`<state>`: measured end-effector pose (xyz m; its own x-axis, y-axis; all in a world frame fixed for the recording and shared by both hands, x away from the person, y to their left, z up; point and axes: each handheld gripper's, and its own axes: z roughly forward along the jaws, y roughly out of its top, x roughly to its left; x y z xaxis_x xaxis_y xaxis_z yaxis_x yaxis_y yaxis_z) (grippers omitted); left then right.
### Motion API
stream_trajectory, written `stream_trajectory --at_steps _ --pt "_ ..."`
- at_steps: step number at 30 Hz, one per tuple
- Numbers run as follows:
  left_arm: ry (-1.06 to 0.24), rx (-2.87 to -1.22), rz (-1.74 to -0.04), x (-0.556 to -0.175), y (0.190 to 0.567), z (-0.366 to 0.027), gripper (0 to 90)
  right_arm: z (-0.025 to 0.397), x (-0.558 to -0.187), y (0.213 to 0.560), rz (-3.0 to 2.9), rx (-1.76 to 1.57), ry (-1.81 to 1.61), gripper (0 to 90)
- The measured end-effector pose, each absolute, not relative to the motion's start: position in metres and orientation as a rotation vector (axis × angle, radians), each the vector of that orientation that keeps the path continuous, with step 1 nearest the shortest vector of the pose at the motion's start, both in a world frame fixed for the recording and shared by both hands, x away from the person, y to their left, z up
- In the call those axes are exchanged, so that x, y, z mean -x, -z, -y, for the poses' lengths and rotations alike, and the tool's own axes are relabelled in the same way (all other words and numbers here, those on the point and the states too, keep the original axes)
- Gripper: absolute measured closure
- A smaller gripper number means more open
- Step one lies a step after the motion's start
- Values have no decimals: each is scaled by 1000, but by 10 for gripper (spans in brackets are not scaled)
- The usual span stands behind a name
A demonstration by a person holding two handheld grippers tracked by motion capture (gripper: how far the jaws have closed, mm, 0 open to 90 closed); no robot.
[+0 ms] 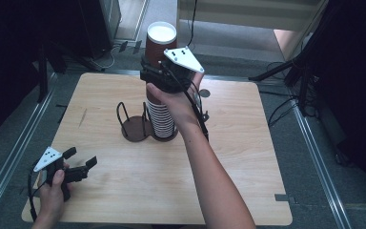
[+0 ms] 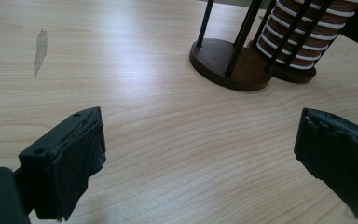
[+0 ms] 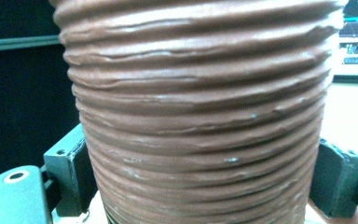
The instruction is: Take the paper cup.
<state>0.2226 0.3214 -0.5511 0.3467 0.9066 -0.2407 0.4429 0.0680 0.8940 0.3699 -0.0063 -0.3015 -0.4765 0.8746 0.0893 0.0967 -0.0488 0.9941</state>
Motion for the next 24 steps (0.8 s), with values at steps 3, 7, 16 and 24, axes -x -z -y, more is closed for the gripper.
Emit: stream_trajectory --at_steps 3,7,16,24 --pt "-549 -1551 -1262 -223 551 -321 25 9 -367 295 -1584 -1038 -1605 124" --pt "-549 -1553 -1262 -223 551 -321 25 16 -364 288 -1565 -1029 -1616 124" --pt "-552 -1558 -1260 -223 551 -321 25 37 -356 280 -1519 -1039 -1622 124" --pt "-555 -1557 -1262 -223 551 -321 25 55 -343 284 -1503 -1044 -1603 123"
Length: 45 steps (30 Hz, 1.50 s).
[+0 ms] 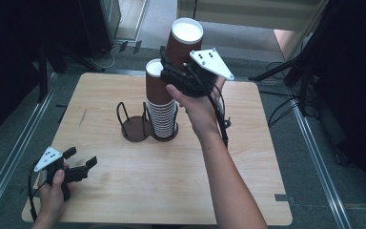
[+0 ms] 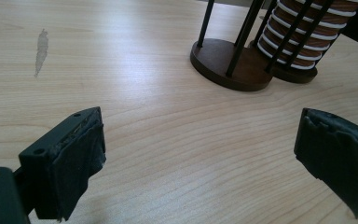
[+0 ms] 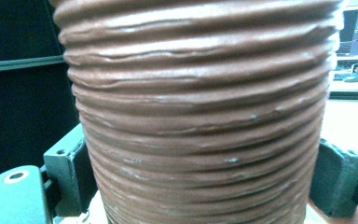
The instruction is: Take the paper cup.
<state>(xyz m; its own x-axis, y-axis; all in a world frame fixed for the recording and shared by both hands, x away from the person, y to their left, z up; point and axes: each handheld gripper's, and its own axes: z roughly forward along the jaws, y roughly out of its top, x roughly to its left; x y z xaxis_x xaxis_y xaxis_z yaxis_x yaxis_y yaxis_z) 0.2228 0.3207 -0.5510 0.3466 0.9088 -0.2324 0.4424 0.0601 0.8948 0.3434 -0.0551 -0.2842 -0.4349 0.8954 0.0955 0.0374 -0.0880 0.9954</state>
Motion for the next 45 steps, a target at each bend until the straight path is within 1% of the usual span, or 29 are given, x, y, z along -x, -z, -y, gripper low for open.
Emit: stream_trajectory --at_steps 7,12,17,22,24,26,30,37,45 --pt "-563 -1565 -1264 -223 551 -320 24 80 -330 292 -1486 -1064 -1586 123" --pt "-566 -1566 -1265 -223 551 -319 25 91 -322 296 -1484 -1064 -1568 123" --pt "-587 -1560 -1264 -222 550 -318 25 101 -313 307 -1504 -1074 -1520 122" --pt "-572 -1548 -1264 -222 550 -320 24 111 -305 321 -1510 -1096 -1507 122" --pt "-583 -1549 -1257 -221 550 -320 24 115 -301 326 -1515 -1114 -1503 122" --pt "-620 -1566 -1243 -220 549 -316 24 120 -297 332 -1515 -1119 -1496 122" --pt "-635 -1582 -1242 -221 549 -312 25 126 -293 338 -1517 -1122 -1484 122" --pt "-586 -1562 -1244 -224 547 -316 25 132 -289 349 -1519 -1141 -1473 122" --pt "-566 -1533 -1225 -229 539 -312 25 140 -282 366 -1544 -1149 -1445 121"
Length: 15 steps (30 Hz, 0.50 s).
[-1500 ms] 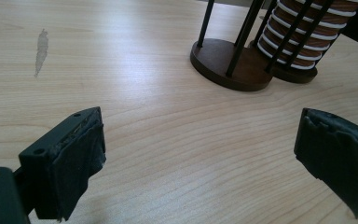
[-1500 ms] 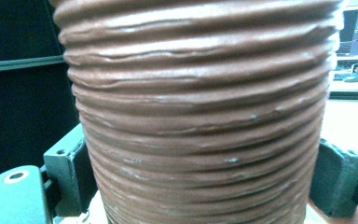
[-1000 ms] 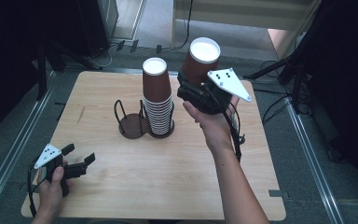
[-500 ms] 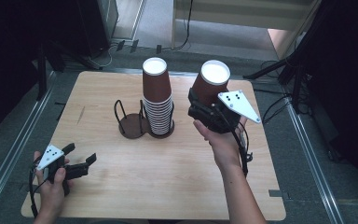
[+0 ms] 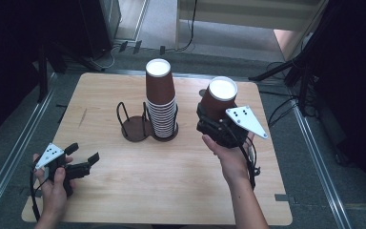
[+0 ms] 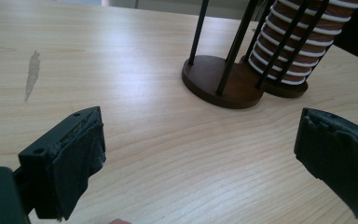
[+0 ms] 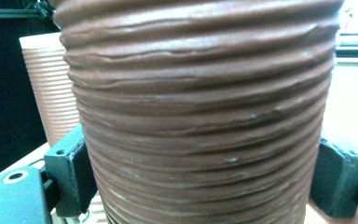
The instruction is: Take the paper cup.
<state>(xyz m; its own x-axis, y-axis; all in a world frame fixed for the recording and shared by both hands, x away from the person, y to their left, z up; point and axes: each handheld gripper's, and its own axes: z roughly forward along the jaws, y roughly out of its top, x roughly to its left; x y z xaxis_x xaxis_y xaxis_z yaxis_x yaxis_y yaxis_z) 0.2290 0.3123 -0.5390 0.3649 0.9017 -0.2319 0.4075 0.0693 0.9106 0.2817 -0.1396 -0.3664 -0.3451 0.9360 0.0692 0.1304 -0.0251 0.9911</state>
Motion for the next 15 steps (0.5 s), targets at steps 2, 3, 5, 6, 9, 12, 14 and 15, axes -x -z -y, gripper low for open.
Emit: stream_trajectory --at_steps 2,3,5,6,9,12,14,15 --pt "-570 -1532 -1216 -230 534 -310 25 141 -281 368 -1543 -1147 -1445 121" --pt "-566 -1529 -1211 -230 532 -309 25 144 -279 372 -1542 -1153 -1434 121" --pt "-551 -1525 -1195 -231 527 -306 25 145 -278 373 -1539 -1157 -1432 121" --pt "-549 -1528 -1182 -232 524 -304 25 146 -277 375 -1536 -1161 -1428 121" --pt "-545 -1529 -1153 -235 513 -300 25 152 -275 383 -1519 -1184 -1431 121" --pt "-545 -1536 -1126 -237 504 -297 25 155 -273 388 -1516 -1196 -1426 122" --pt "-546 -1536 -1118 -238 501 -295 24 156 -273 390 -1511 -1199 -1422 122" --pt "-545 -1533 -1115 -240 499 -294 25 158 -272 394 -1494 -1212 -1402 121"
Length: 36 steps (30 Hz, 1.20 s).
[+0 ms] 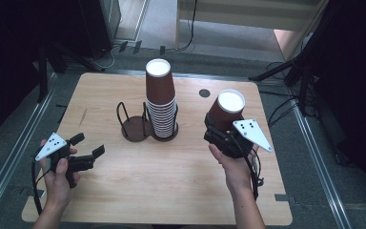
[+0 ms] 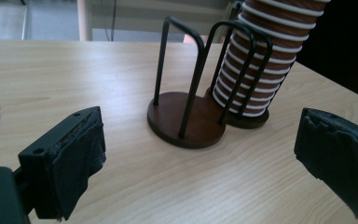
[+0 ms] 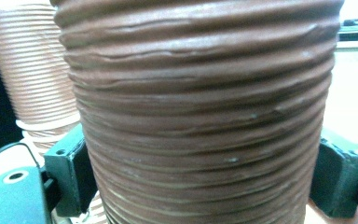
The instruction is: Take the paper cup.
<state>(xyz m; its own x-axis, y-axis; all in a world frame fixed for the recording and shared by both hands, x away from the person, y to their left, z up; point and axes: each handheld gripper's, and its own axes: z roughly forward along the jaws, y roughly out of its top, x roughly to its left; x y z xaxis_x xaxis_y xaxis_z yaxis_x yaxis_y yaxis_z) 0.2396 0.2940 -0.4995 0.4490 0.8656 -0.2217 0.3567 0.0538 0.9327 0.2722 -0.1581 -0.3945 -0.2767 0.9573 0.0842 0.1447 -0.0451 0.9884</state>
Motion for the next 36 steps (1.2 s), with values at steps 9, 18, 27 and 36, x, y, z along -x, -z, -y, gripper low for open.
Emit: stream_trajectory --at_steps 9,18,27,36 --pt "-564 -1514 -1077 -250 479 -284 25 163 -271 409 -1488 -1247 -1368 121" --pt "-591 -1556 -997 -256 456 -269 25 160 -266 426 -1520 -1246 -1330 120" --pt "-505 -1537 -948 -254 450 -259 25 154 -264 444 -1564 -1246 -1283 120" --pt "-459 -1623 -887 -255 450 -236 25 140 -259 459 -1619 -1210 -1221 117"
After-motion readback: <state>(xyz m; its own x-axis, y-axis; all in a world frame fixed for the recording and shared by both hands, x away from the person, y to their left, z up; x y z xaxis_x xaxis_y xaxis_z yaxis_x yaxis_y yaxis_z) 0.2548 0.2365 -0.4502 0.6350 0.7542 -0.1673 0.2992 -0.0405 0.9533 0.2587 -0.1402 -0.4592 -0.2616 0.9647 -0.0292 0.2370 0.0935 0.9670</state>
